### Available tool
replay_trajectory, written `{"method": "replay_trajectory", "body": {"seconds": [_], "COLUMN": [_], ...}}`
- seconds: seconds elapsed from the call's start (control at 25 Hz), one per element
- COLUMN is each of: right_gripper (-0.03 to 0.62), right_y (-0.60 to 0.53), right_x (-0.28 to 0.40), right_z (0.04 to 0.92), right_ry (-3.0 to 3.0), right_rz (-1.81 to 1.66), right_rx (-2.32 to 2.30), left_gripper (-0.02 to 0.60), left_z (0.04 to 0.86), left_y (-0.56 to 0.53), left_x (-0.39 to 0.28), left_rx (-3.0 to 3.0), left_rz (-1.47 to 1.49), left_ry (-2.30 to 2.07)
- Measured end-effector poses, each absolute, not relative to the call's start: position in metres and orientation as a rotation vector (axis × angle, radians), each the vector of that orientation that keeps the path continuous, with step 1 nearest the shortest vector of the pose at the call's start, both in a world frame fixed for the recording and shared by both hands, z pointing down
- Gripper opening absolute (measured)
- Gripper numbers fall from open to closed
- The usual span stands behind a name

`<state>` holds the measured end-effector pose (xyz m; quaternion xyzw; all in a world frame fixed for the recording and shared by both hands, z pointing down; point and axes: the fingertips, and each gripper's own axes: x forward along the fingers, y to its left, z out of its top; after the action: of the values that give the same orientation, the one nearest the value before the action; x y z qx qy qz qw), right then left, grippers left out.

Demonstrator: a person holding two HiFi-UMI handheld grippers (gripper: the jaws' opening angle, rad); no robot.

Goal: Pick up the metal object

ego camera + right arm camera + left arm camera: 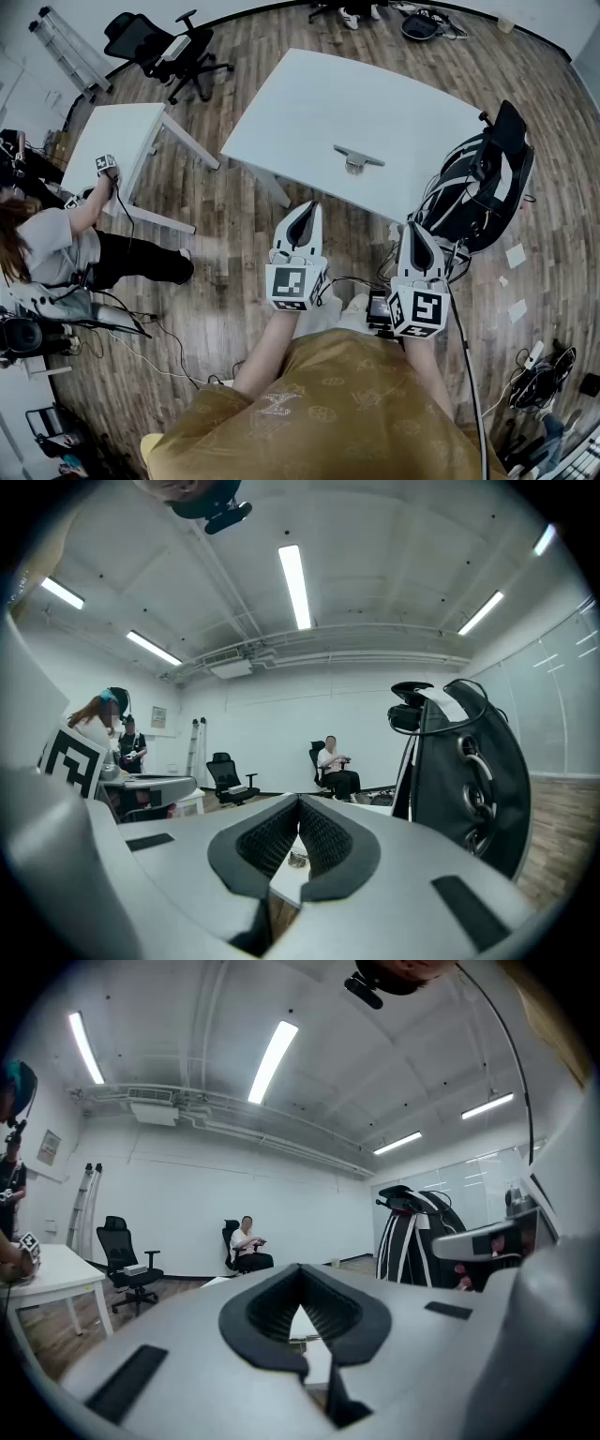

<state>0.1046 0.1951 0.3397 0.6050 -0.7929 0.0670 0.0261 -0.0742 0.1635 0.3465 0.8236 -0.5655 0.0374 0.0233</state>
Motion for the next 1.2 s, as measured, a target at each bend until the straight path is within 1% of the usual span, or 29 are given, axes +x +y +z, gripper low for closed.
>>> {"method": "replay_trajectory", "body": {"seconds": [0.36, 0.76, 1.04, 1.2], "right_gripper": [0.009, 0.009, 0.009, 0.009], "right_y": [0.177, 0.126, 0.085, 0.065], "right_x": [0.104, 0.097, 0.085, 0.080], "right_z": [0.338, 0.338, 0.349, 0.360], "right_ry": [-2.447, -2.396, -2.290, -2.227], "right_rz": [0.203, 0.180, 0.004, -0.021], "right_rx": [1.881, 1.930, 1.899, 1.872], "left_gripper": [0.006, 0.006, 0.006, 0.006], "left_z": [0.350, 0.353, 0.363, 0.370], "left_y": [0.142, 0.080, 0.038, 0.019], "left_x": [-0.074, -0.071, -0.075, -0.082], "left_rx": [2.552, 2.598, 2.617, 2.617], "left_rz": [0.111, 0.088, 0.088, 0.098], "left_ry": [-1.738, -1.658, -1.590, -1.554]}}
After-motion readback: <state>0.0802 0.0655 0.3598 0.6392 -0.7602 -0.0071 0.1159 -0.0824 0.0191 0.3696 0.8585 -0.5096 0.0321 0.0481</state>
